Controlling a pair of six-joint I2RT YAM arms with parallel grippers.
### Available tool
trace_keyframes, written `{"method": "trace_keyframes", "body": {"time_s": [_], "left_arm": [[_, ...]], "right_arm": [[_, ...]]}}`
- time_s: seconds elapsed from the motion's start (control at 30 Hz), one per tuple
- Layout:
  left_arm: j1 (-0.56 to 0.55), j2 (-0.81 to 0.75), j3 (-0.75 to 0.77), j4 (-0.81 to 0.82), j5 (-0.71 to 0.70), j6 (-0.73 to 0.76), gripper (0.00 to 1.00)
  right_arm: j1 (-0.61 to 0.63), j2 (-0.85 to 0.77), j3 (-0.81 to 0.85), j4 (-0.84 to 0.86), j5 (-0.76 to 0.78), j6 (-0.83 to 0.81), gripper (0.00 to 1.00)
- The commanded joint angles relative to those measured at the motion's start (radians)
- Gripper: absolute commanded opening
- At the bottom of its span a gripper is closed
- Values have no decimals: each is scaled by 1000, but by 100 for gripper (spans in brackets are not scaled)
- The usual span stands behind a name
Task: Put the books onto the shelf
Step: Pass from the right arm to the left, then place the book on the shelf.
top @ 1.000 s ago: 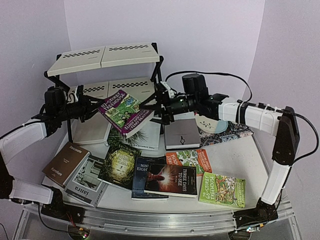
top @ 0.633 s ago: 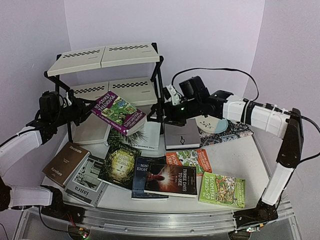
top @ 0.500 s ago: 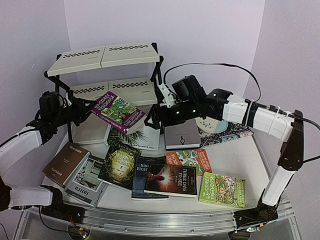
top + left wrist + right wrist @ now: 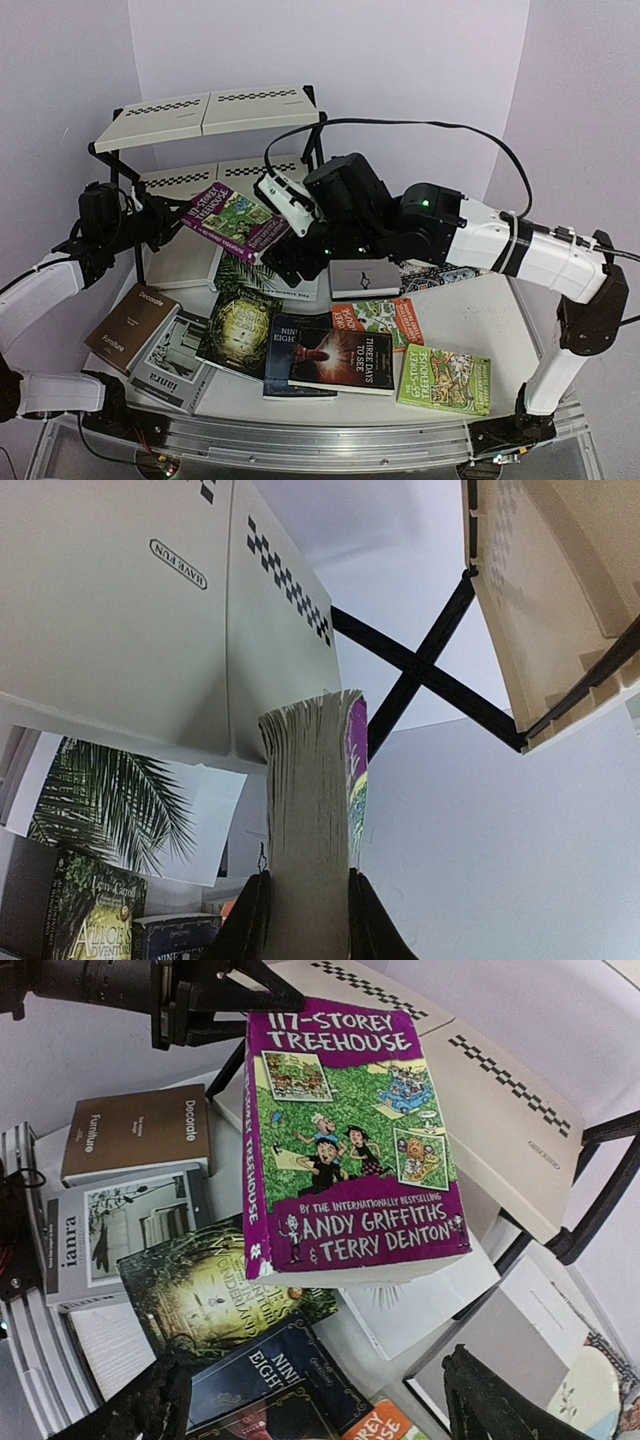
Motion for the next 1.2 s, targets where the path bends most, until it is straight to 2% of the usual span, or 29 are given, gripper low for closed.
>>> {"method": "trace_keyframes", "body": {"time_s": [0.0, 0.2, 0.4, 0.63, 0.77, 0.83, 0.87, 0.97, 1.0, 1.07, 1.17], "left_arm": [[0, -36, 103, 109, -64, -51, 0], [-1, -24, 115, 167, -97, -106, 0], [0, -43, 40, 286, -216, -183, 0], [-1, -35, -70, 450, -420, -174, 0], [-1, 1, -83, 470, -444, -128, 1], [-1, 19, -82, 470, -444, -108, 8], [-1, 28, -80, 470, -444, -95, 15], [0, 46, -71, 468, -426, -67, 46], [0, 48, -68, 467, -422, -58, 53], [-1, 49, -71, 465, -425, -46, 61], [0, 50, -83, 461, -443, -43, 63]], "right_arm": [[8, 24, 43, -15, 120, -86, 88], [8, 42, 74, -10, 141, -119, 87], [8, 70, 100, 17, 173, -152, 86], [8, 112, 127, 17, 193, -127, 82], [7, 123, 126, 17, 193, -113, 82], [6, 125, 121, 17, 191, -105, 82], [6, 127, 118, 17, 191, -100, 82], [6, 133, 113, 17, 189, -83, 82], [5, 133, 111, 17, 184, -76, 82], [-2, 135, 109, 17, 160, -54, 81], [-22, 144, 118, 17, 72, -3, 81]]}}
